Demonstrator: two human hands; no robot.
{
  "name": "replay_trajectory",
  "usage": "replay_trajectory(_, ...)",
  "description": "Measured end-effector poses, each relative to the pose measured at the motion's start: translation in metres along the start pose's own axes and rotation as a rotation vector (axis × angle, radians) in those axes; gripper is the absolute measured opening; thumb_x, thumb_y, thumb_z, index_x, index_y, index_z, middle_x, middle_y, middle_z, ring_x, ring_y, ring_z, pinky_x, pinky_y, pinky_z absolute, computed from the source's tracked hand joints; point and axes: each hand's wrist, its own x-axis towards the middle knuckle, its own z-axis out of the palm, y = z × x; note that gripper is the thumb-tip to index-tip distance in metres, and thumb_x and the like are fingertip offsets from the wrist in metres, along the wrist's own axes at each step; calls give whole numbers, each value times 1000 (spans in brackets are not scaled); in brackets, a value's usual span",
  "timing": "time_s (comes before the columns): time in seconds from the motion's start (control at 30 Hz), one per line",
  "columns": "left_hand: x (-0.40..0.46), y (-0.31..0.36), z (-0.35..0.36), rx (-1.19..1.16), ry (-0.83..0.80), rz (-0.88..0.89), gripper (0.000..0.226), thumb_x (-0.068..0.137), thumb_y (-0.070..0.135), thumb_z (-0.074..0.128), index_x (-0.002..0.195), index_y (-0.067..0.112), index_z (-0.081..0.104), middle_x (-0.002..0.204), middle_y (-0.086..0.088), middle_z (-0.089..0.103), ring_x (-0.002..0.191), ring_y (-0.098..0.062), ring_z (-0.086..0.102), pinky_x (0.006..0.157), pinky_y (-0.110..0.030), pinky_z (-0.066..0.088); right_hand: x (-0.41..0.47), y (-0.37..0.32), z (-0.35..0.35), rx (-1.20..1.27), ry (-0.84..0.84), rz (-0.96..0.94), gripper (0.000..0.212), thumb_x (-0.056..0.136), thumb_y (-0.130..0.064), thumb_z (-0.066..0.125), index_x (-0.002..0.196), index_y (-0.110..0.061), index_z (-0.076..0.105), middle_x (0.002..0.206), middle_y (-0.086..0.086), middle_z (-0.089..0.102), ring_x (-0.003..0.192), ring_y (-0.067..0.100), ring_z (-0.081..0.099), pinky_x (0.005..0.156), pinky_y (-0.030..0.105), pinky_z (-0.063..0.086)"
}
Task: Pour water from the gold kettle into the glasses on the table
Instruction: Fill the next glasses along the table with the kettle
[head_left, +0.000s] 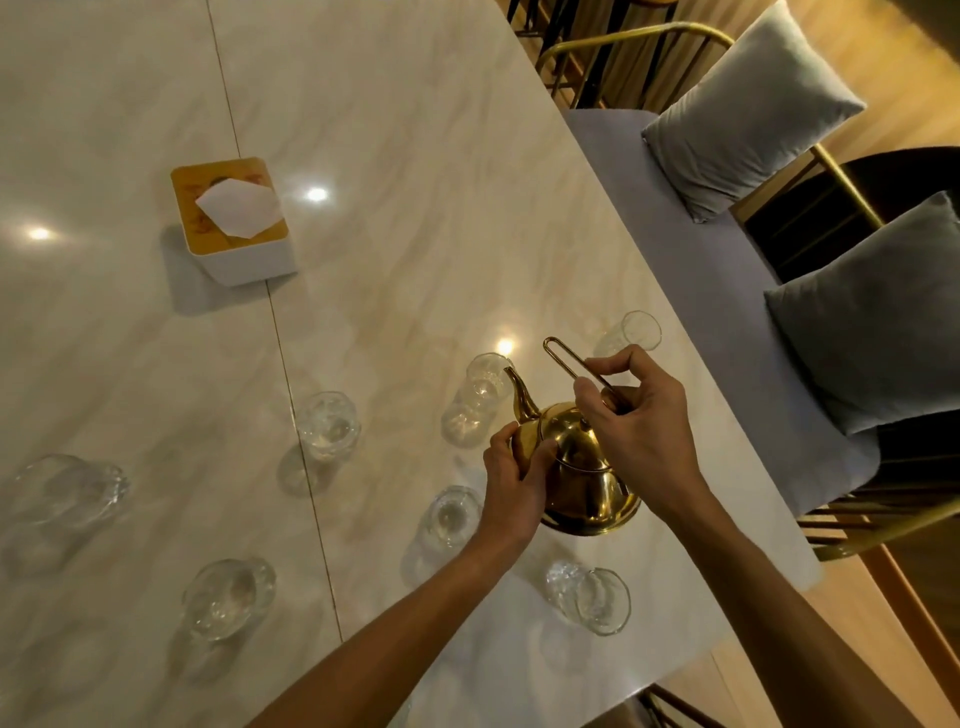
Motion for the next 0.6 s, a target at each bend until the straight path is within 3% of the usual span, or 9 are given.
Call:
replay_trajectory(0.13,1,-2,2,-20,-6,-31,76,84,68,53,147,33,31,150,0,36,131,-19,48,104,-33,50,8,-5,3,-38,-25,-12,18,93,-23,69,110,-20,62,77,2,70,63,12,66,55,12,50)
replay_trajectory(0.23,4,-3,4,-22,-9,-62,64,94,60,52,147,32,31,151,-3,36,132,-22,48,104,-36,50,13,-6,4,-82,-40,-17,16,93,-26,69,107,-24,62,80,3,71,68,21,67,55,20,53)
replay_trajectory(0.3,5,-3,5,-60,-18,-102,71,89,66,53,147,32,31,152,-4,37,132,-24,48,105,-38,49,17,-8,6,-116,-44,-10,17,92,-27,69,108,-24,62,83,-2,70,68,18,68,56,19,52)
replay_trajectory(0.4,7,-3,7,-117,-19,-158,94,65,84,55,143,36,33,150,-2,41,131,-25,50,107,-46,49,23,-11,8,-142,-54,3,18,93,-28,69,109,-23,63,86,-5,69,70,12,68,59,15,48)
replay_trajectory(0.6,11,-8,8,-170,-33,-200,112,43,101,55,137,42,37,146,-1,46,128,-25,53,105,-50,50,30,-17,12,-191,-78,25,21,93,-27,68,113,-20,64,95,2,69,73,8,65,57,13,43)
